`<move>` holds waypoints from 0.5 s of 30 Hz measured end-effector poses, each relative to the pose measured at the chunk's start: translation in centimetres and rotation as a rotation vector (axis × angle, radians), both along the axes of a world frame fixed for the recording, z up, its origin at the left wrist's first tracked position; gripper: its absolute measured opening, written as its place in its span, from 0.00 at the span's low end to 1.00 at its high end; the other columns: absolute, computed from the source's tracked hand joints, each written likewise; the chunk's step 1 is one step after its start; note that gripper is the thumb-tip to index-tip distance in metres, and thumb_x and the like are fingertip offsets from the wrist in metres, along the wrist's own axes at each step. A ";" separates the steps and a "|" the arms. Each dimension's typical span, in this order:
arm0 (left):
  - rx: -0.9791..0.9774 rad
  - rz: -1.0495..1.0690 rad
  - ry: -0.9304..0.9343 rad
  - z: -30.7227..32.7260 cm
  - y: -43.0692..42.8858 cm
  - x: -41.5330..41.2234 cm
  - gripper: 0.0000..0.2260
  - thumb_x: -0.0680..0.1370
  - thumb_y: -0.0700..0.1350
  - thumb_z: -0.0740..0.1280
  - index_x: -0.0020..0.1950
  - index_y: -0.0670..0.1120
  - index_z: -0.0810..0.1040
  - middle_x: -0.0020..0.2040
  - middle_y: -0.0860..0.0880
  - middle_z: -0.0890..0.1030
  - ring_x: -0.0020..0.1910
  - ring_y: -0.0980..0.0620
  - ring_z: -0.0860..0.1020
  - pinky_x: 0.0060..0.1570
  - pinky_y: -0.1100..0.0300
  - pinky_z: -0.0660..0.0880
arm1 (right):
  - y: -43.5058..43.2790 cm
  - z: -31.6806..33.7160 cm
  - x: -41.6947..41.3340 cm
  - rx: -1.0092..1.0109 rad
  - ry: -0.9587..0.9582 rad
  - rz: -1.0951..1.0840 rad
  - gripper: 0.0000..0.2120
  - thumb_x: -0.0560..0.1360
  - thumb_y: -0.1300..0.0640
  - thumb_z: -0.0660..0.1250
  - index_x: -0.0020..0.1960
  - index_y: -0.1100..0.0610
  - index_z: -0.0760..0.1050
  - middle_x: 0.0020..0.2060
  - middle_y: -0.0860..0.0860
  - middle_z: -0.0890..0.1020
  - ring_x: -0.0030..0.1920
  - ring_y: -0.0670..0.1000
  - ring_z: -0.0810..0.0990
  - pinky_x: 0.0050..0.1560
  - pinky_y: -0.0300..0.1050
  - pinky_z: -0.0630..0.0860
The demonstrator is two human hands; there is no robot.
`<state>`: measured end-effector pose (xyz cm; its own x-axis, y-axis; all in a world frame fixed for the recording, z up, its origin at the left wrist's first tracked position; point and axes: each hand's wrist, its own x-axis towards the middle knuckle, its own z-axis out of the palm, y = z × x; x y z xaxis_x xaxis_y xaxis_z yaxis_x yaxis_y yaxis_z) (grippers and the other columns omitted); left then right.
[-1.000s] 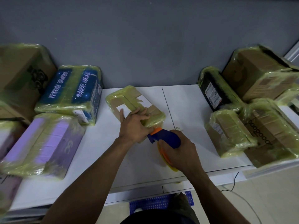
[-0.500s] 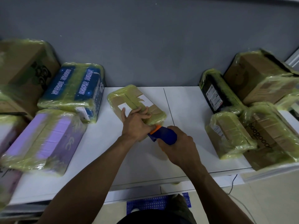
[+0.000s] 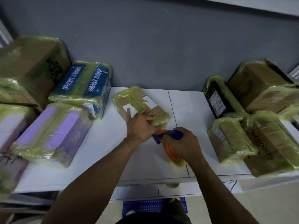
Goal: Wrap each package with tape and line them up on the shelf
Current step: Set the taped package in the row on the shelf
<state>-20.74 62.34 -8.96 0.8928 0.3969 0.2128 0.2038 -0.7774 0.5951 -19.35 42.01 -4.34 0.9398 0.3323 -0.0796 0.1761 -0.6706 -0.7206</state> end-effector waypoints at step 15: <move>0.069 0.046 0.066 0.7 0.9 -1.6 0.28 0.70 0.61 0.77 0.69 0.57 0.77 0.75 0.62 0.71 0.81 0.50 0.57 0.71 0.35 0.65 | -4.3 1.4 -2.5 0.258 -0.060 0.008 0.25 0.71 0.40 0.78 0.63 0.35 0.71 0.48 0.33 0.83 0.51 0.31 0.79 0.43 0.28 0.75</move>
<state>-22.29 63.28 -8.30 0.8867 0.4246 0.1829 0.2773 -0.8051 0.5244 -21.80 37.67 -2.98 0.9376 0.3417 0.0643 0.2280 -0.4646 -0.8556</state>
